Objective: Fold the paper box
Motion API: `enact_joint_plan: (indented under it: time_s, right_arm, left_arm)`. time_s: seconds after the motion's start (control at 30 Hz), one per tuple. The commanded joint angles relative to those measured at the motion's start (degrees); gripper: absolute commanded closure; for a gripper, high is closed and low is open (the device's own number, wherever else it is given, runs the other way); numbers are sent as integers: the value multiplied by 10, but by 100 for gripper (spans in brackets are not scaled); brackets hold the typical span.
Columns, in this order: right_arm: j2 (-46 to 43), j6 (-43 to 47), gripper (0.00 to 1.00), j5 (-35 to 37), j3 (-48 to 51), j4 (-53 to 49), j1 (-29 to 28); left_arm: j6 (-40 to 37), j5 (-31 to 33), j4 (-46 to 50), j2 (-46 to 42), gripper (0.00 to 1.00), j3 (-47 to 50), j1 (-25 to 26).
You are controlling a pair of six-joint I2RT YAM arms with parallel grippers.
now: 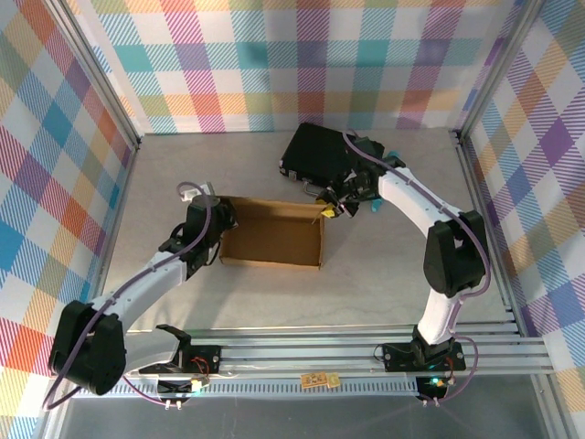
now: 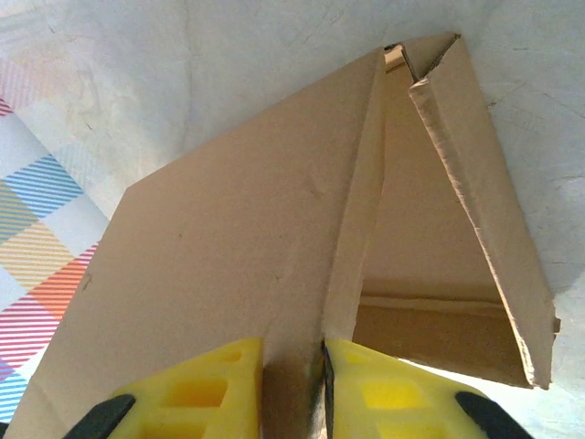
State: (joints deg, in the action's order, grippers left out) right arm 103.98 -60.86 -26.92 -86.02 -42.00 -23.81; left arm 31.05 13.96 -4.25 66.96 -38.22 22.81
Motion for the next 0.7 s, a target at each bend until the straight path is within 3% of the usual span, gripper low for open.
enact_joint_plan:
  time_s: [0.0,0.2,0.27,0.4,0.67]
  right_arm:
    - [-10,32,77,43,13,-6,-20]
    - [-26,66,78,88,42,-1,-33]
    - [-31,74,78,95,55,9,-35]
    - [-34,90,78,108,73,27,-41]
    - [-26,122,78,122,68,28,-43]
  left_arm:
    - [44,-35,7,-33,81,25,13]
    - [78,-65,58,-67,75,51,13]
    - [90,-79,76,-80,67,51,13]
    - [117,-92,148,-112,41,36,13]
    - [183,-141,326,-203,26,-14,13]
